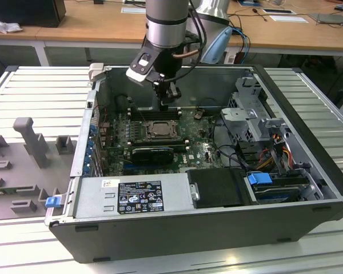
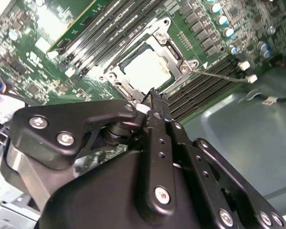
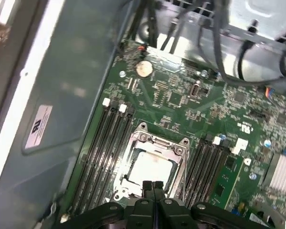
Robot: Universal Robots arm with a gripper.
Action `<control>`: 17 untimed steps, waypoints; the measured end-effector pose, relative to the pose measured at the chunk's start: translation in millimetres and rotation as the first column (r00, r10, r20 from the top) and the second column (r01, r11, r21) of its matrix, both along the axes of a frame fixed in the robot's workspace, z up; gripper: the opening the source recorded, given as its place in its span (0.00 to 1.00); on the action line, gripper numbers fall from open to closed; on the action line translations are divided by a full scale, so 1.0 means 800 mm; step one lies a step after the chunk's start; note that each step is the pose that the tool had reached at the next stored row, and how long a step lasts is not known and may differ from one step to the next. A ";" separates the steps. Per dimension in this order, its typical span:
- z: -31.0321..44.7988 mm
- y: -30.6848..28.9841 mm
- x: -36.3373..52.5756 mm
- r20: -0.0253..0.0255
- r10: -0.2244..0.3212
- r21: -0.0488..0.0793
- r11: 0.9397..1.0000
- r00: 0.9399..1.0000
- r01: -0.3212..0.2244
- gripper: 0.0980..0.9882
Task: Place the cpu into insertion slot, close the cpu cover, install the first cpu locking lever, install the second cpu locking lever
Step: 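Install the first cpu locking lever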
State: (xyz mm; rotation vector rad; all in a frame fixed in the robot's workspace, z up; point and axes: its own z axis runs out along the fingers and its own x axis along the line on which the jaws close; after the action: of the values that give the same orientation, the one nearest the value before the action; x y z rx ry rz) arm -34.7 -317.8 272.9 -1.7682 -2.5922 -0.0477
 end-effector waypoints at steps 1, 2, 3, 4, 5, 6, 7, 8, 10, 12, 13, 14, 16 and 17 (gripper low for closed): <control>0.0000 0.0000 0.000 0.000 0.028 0.000 1.000 1.000 -0.028 0.01; 0.0000 0.0000 0.000 0.000 0.054 0.000 0.999 0.999 -0.054 0.01; 0.0000 0.0000 0.000 0.000 0.087 0.000 0.996 0.996 -0.087 0.01; 0.0001 0.0000 0.000 0.000 0.101 0.000 0.995 0.995 -0.101 0.01; 0.0000 0.0000 0.000 0.000 0.113 0.000 0.994 0.994 -0.113 0.01; 0.0000 0.0000 0.000 0.000 0.137 0.000 0.991 0.991 -0.137 0.01; 0.0000 0.0000 0.000 0.000 0.174 0.000 0.985 0.985 -0.174 0.01; 0.0001 0.0000 0.000 0.000 0.203 0.000 0.979 0.979 -0.203 0.01; 0.0001 0.0000 0.000 0.000 0.256 0.000 0.967 0.967 -0.256 0.01; 0.0001 -0.0001 0.000 0.000 0.285 0.000 0.959 0.959 -0.285 0.01; 0.0001 -0.0001 0.000 0.000 0.297 0.000 0.955 0.955 -0.297 0.01; 0.0001 -0.0001 0.000 0.000 0.316 0.000 0.949 0.949 -0.316 0.01; 0.0001 0.0000 0.000 0.000 0.345 0.000 0.939 0.939 -0.345 0.01; 0.0001 0.0000 0.000 0.000 0.352 0.000 0.936 0.936 -0.352 0.01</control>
State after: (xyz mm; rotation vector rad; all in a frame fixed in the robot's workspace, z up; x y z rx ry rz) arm -34.7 -317.9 272.9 -1.2732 -2.8621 -0.0458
